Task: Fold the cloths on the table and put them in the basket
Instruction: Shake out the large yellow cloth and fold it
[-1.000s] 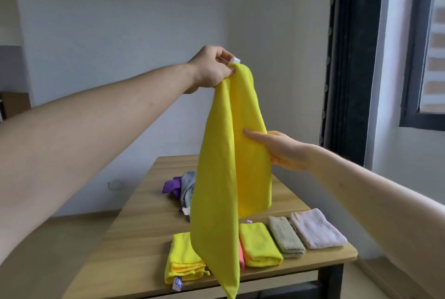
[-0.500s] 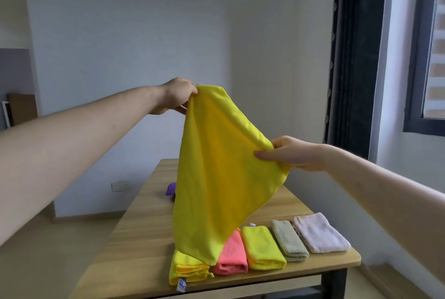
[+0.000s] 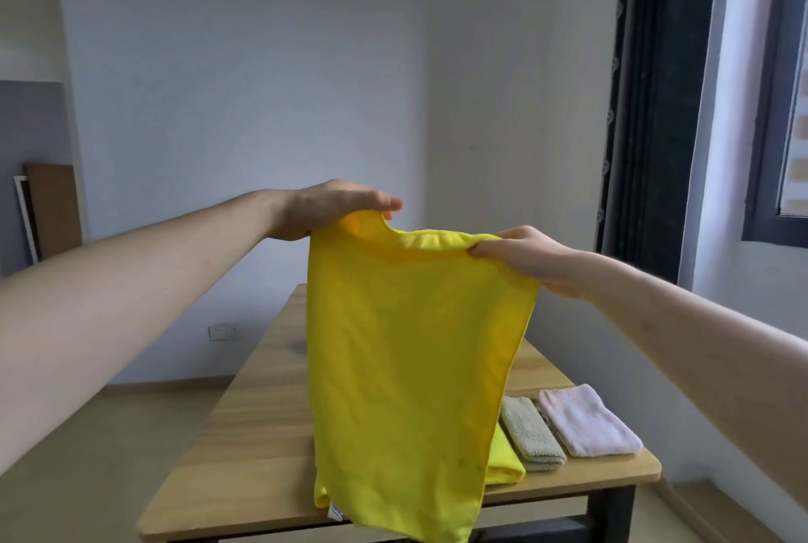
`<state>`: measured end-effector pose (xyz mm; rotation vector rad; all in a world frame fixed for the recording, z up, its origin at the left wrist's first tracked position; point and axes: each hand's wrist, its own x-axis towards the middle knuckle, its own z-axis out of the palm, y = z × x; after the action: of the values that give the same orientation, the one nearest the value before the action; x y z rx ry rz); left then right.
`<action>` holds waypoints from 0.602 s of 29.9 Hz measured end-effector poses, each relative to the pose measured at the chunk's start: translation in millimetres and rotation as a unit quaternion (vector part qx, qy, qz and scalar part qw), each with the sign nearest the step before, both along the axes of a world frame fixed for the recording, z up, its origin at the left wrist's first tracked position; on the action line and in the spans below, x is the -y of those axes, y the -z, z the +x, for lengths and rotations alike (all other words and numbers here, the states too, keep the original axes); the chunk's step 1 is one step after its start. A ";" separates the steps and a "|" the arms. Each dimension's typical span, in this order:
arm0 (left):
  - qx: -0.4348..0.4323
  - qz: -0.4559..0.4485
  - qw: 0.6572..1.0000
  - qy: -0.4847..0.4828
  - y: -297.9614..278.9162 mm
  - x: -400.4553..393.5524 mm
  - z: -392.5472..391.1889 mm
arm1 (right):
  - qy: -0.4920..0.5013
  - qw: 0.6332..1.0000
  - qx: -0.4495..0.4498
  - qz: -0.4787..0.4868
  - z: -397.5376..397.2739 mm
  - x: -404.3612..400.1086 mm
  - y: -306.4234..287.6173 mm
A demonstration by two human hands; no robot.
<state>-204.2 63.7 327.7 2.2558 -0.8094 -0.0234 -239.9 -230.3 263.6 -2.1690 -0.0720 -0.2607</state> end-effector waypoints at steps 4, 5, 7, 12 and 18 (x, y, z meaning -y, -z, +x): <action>0.008 0.062 0.998 0.004 4.2 -10.3 6.1 | 0.008 1.000 0.000 0.021 -1.5 3.0 -1.5; 0.012 0.069 0.998 0.001 5.3 -11.5 7.0 | 0.010 1.000 -0.003 0.028 -2.3 3.5 -1.8; 0.016 0.059 0.998 -0.012 7.8 -13.9 9.9 | 0.018 0.999 -0.010 0.036 -2.2 4.3 -2.3; 0.075 -0.016 0.992 -0.099 7.3 -23.5 28.1 | 0.045 0.999 0.016 0.003 4.9 9.8 -4.0; 0.113 -0.089 0.974 -0.177 5.8 -35.7 49.5 | 0.084 0.985 0.075 -0.131 23.0 26.7 -9.2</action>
<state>-154.6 99.4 321.9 2.2222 -0.4891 0.4618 -216.9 -257.0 272.7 -2.4167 -0.0081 -0.5362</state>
